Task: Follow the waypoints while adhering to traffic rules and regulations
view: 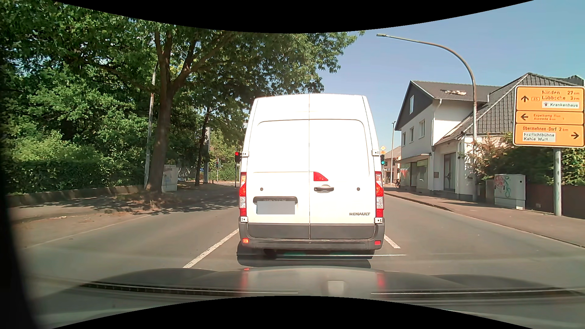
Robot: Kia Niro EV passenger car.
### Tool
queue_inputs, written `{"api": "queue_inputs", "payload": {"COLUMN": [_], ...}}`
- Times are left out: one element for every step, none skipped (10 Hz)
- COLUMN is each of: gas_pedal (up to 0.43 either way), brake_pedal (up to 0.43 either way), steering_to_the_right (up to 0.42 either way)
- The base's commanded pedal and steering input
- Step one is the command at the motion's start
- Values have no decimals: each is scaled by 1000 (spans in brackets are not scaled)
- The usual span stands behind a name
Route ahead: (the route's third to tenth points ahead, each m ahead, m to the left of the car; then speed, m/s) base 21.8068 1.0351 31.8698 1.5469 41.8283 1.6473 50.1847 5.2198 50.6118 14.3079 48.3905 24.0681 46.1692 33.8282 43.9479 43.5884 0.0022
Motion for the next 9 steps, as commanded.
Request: {"api": "queue_inputs", "payload": {"gas_pedal": [0,0,0,0,0,0,0,0,0], "brake_pedal": [6,6,6,6,6,6,6,6,6], "steering_to_the_right": [1,0,0,1,1,1,1,1,1]}}
